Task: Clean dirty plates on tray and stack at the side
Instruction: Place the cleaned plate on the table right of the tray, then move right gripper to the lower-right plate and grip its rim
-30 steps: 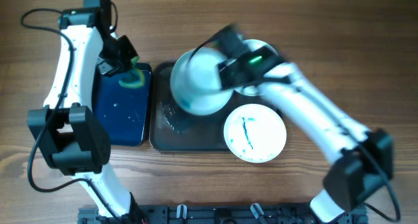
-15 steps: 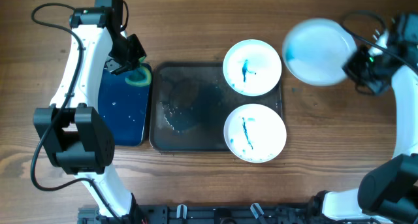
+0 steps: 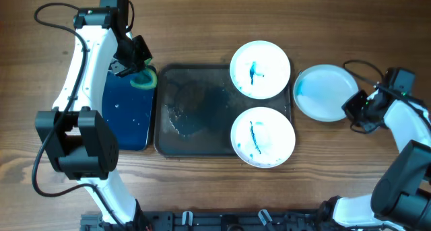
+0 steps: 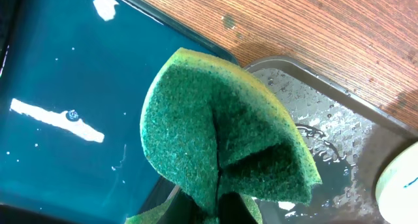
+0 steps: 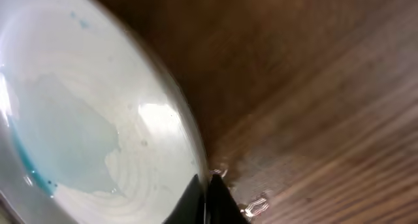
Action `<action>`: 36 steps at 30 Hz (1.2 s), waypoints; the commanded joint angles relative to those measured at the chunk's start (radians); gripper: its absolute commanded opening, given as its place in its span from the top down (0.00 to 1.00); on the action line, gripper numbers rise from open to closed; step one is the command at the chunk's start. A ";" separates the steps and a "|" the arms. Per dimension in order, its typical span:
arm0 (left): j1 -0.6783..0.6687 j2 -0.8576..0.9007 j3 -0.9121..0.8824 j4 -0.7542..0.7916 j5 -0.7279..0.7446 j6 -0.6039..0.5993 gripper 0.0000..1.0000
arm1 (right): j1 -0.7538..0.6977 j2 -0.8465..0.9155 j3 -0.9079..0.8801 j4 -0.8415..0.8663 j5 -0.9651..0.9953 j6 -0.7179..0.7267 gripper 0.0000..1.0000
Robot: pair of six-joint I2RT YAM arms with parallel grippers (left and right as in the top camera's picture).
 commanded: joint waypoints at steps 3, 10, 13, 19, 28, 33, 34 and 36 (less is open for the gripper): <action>-0.005 -0.025 0.016 0.003 -0.014 0.008 0.96 | 0.003 0.009 0.011 -0.045 -0.009 -0.028 0.73; -0.004 -0.025 0.016 -0.015 -0.051 0.008 0.96 | 0.034 -0.036 0.175 -0.311 -0.153 -0.168 0.65; -0.004 -0.025 0.016 -0.049 -0.134 0.009 0.96 | 0.087 -0.059 0.177 -0.365 -0.192 -0.216 0.64; -0.004 -0.025 0.016 -0.064 -0.157 0.013 0.96 | 0.230 -0.058 0.128 -0.408 -0.179 -0.278 0.63; -0.004 -0.025 0.016 -0.060 -0.157 0.012 0.96 | 0.385 -0.058 -0.005 -0.373 -0.172 -0.279 0.69; -0.004 -0.025 0.016 -0.049 -0.157 0.008 0.96 | 0.420 -0.058 -0.040 -0.323 -0.172 -0.281 0.74; -0.004 -0.025 0.016 -0.049 -0.157 0.008 0.96 | 0.426 -0.058 -0.040 -0.323 -0.172 -0.284 0.74; -0.004 -0.025 0.016 -0.049 -0.157 0.008 0.96 | 0.440 -0.058 -0.042 -0.317 -0.172 -0.289 0.75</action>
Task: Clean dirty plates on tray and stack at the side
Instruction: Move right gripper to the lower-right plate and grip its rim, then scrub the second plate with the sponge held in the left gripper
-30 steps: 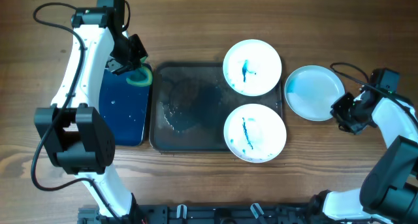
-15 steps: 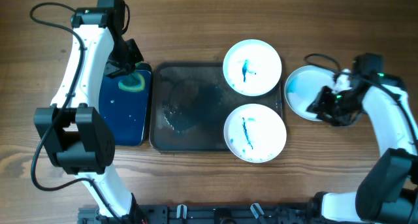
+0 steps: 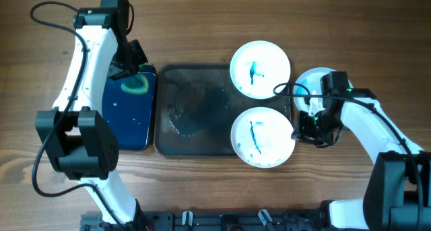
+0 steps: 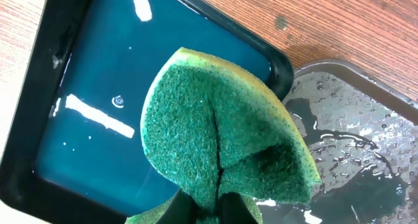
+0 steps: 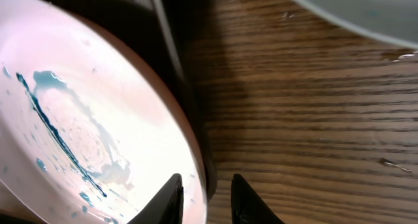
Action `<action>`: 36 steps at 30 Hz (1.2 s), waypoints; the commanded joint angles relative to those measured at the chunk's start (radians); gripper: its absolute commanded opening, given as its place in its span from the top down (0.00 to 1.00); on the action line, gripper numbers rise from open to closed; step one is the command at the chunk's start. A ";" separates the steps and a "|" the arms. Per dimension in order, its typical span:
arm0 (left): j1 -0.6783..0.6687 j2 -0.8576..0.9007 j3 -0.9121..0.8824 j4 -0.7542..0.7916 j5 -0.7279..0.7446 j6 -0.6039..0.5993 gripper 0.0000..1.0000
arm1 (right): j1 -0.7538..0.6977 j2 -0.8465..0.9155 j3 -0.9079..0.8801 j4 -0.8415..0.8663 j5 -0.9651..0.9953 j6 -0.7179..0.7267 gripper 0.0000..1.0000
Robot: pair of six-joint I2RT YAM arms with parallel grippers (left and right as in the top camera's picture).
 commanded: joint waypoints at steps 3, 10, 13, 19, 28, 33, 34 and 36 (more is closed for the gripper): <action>-0.004 -0.025 0.016 0.004 -0.021 0.008 0.96 | 0.042 -0.015 -0.044 0.050 -0.018 -0.032 0.74; -0.004 -0.025 0.016 0.004 -0.021 0.008 0.96 | 0.051 -0.015 -0.082 0.092 -0.033 -0.008 0.96; -0.004 -0.025 0.016 0.003 -0.021 0.008 0.96 | 0.051 -0.015 -0.078 0.089 -0.040 -0.008 0.96; -0.004 -0.025 0.016 0.003 -0.021 0.007 0.96 | 0.059 -0.034 0.005 0.012 -0.085 -0.004 0.96; -0.005 -0.025 0.016 0.011 -0.015 0.000 0.96 | 0.356 -0.075 0.291 0.056 0.125 0.297 0.96; -0.005 -0.025 0.016 0.014 -0.009 -0.005 0.96 | 0.521 0.088 0.448 0.119 0.290 0.407 0.96; -0.005 -0.025 0.016 0.013 -0.007 -0.016 0.96 | 0.535 0.132 0.478 0.117 0.280 0.404 0.96; -0.005 -0.025 0.016 0.013 0.006 -0.026 0.96 | 0.555 0.218 0.536 0.118 0.255 0.364 0.96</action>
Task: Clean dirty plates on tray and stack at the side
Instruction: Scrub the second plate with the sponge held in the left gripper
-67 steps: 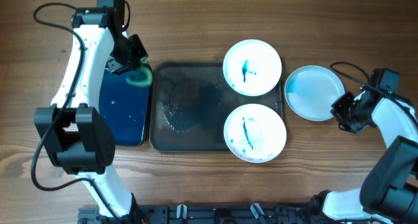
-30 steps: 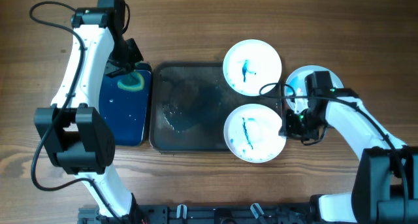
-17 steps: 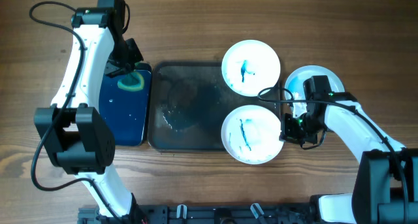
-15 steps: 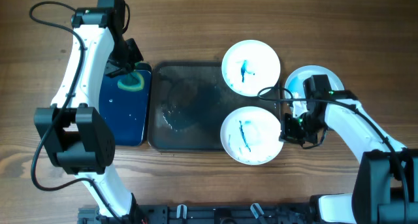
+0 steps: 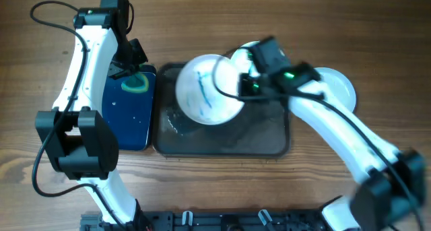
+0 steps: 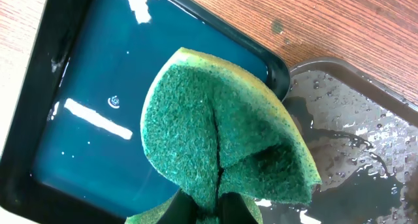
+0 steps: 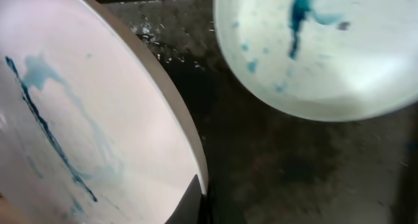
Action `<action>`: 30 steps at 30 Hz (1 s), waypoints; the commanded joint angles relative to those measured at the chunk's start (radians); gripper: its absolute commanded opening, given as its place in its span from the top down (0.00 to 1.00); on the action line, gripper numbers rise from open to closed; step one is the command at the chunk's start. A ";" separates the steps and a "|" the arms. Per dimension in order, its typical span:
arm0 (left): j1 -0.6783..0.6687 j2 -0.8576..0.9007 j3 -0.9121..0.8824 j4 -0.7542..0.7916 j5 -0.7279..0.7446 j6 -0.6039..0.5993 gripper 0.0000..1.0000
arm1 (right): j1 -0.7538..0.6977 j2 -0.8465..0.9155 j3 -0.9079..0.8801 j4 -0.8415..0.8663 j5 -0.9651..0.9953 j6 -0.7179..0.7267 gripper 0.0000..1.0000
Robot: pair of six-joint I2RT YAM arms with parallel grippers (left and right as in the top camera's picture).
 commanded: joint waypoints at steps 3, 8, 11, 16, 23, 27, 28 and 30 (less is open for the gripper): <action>-0.005 -0.025 0.016 0.016 0.034 -0.024 0.96 | 0.055 0.252 0.162 -0.001 0.032 -0.048 0.96; -0.010 -0.025 0.016 0.026 0.151 -0.029 0.96 | 0.055 0.368 0.187 0.005 -0.010 -0.093 0.96; -0.032 -0.013 0.014 0.027 0.235 -0.054 0.96 | 0.047 0.414 0.187 0.003 -0.069 -0.091 0.96; -0.119 -0.002 -0.106 0.137 0.275 -0.136 0.96 | 0.013 0.435 0.187 0.010 -0.177 -0.140 0.96; -0.209 -0.002 -0.290 0.298 0.272 -0.285 0.96 | 0.002 0.442 0.187 0.002 -0.307 -0.252 0.96; -0.233 -0.002 -0.346 0.334 0.263 -0.341 0.96 | 0.001 0.442 0.188 0.007 -0.313 -0.332 0.49; -0.233 -0.002 -0.346 0.333 0.259 -0.341 0.96 | 0.000 0.442 0.188 0.007 -0.312 -0.360 0.41; -0.228 -0.005 -0.346 0.334 0.251 -0.340 0.96 | -0.002 0.442 0.188 0.016 -0.290 -0.419 0.34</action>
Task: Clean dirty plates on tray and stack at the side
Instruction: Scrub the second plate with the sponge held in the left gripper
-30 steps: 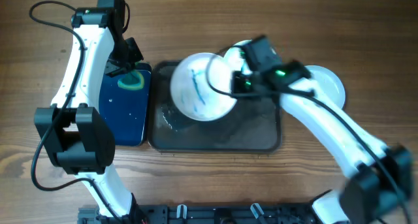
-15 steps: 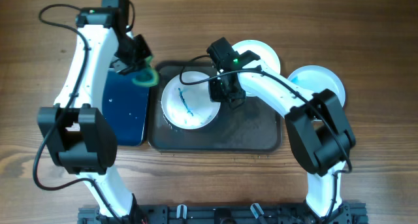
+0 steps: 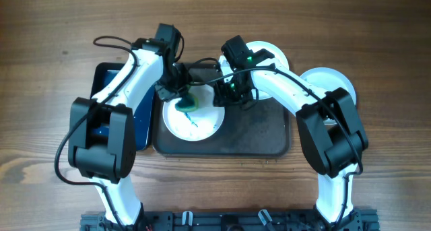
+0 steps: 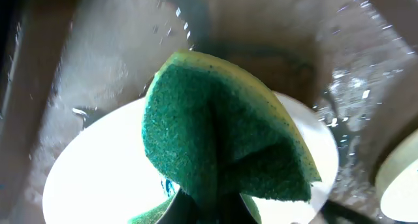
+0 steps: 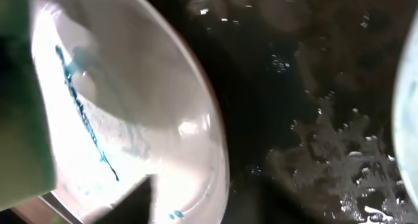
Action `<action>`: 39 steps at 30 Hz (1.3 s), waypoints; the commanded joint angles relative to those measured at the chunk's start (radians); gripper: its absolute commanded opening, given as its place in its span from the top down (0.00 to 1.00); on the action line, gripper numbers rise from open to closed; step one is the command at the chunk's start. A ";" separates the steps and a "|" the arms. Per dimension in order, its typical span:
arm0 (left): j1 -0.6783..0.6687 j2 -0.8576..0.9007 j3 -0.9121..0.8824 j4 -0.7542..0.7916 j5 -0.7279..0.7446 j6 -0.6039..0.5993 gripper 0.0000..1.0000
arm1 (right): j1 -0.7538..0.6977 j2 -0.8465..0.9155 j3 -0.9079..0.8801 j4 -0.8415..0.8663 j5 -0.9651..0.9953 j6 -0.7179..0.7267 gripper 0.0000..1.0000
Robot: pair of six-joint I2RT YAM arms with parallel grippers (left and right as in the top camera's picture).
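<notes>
A white plate (image 3: 195, 123) streaked with blue lies on the left half of the dark wet tray (image 3: 256, 133). My left gripper (image 3: 180, 95) is shut on a folded green sponge (image 4: 215, 132) and holds it over the back part of that plate (image 4: 98, 165). My right gripper (image 3: 227, 91) stands open at the plate's right rim (image 5: 215, 152), one finger on each side. A second blue-stained plate (image 3: 273, 54) sits at the tray's back right, partly under the right arm. A cleaner white plate (image 3: 333, 83) rests on the table right of the tray.
A black basin of blue water (image 3: 143, 120) stands left of the tray, partly under my left arm. Both arms cross over the tray's back edge. Wooden table surrounds everything.
The streaked plate, held tilted above the tray's left part by my right gripper, now lies flat there and the gripper is open. My left gripper moved the sponge from over the basin onto the plate.
My right gripper was shut at the rim of the plate on the table, the left holding the sponge by the basin. Then the right stood open at the front tray plate, then held it lifted at the left. Now that plate lies there under the sponge.
</notes>
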 commanded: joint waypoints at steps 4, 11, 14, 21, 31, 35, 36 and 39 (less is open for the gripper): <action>0.037 -0.031 0.003 0.010 -0.006 -0.045 0.96 | -0.002 0.018 0.024 0.051 0.076 -0.225 0.52; 0.137 -0.121 0.006 -0.010 -0.032 -0.020 0.96 | -0.002 0.029 0.024 0.093 0.079 -0.328 0.69; 0.175 -0.129 0.006 -0.023 -0.030 -0.011 0.96 | -0.002 0.044 0.024 0.099 0.078 -0.351 0.73; 0.170 -0.129 0.003 -0.038 -0.033 0.045 0.96 | 0.002 0.083 0.023 0.090 0.071 -0.269 0.95; 0.076 -0.129 -0.077 0.012 -0.033 0.045 0.96 | 0.002 0.082 0.025 -0.006 0.189 0.184 0.96; 0.017 -0.129 -0.158 0.096 -0.033 0.040 0.96 | 0.002 0.082 0.025 0.002 0.174 0.148 0.96; 0.000 -0.129 -0.183 0.124 -0.034 0.040 0.96 | 0.002 0.082 0.025 0.001 0.174 0.146 0.96; -0.058 -0.129 -0.296 0.251 -0.064 0.041 0.96 | 0.002 0.082 0.025 0.001 0.174 0.146 0.96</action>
